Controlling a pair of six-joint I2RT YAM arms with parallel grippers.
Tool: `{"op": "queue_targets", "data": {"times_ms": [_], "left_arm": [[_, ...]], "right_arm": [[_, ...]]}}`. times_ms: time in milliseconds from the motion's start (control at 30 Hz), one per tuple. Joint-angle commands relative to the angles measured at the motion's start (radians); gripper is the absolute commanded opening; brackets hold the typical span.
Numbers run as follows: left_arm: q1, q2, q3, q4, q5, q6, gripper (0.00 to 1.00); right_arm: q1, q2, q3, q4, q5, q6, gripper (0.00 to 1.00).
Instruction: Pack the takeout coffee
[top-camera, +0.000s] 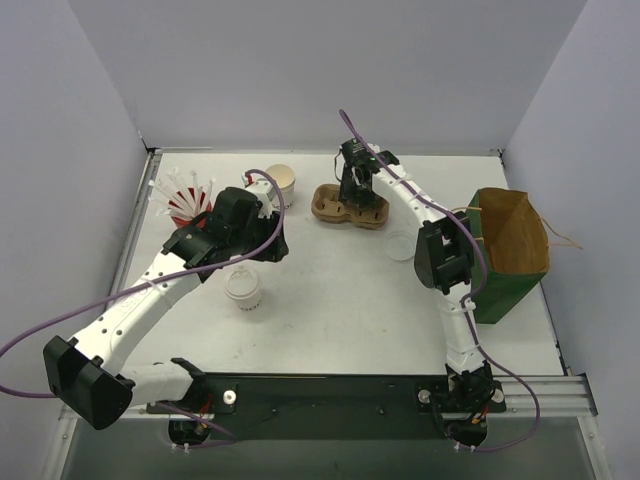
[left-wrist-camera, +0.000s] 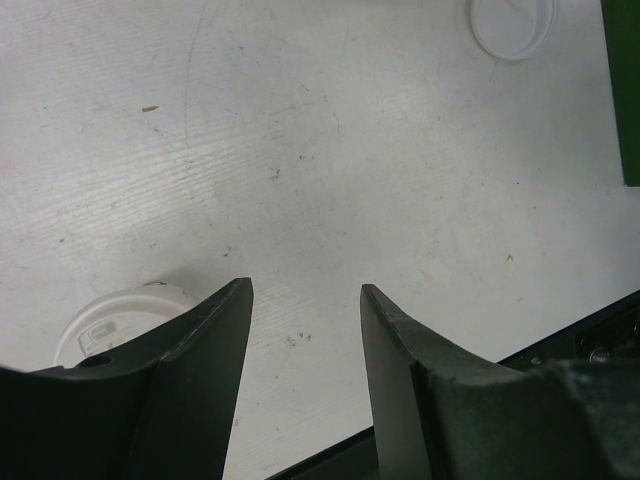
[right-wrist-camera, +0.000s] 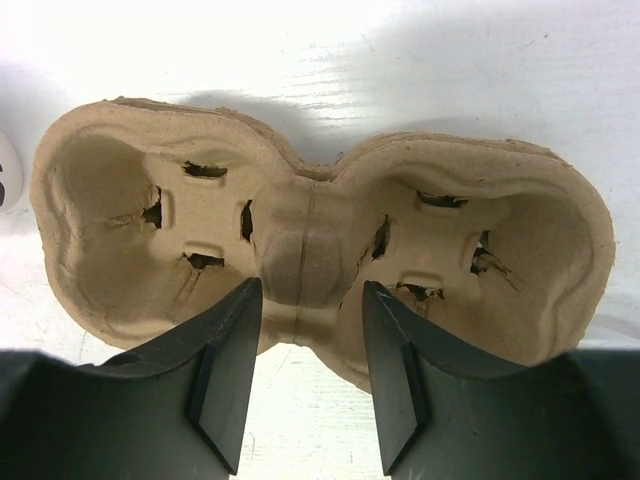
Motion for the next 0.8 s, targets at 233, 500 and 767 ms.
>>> {"op": "queue_targets", "data": {"times_ms": [233,500,767], "left_arm": [[0.009,0.026,0.005,0.046,0.031,0.005,0.57],[0.009,0.029,0.0,0.047,0.023,0.0,0.57],[0.011,0.07,-0.002,0.075,0.011,-0.019,0.57]], "right_arm": [[-0.005,0.034,0.018,-0.014,-0.045,-0.013,0.4],[-0.008,0.029,0.006,-0.021,-0.024,-0.021,0.33],[0.0,-0.083,-0.039,-0.021,0.015,-0.049,0.21]]}}
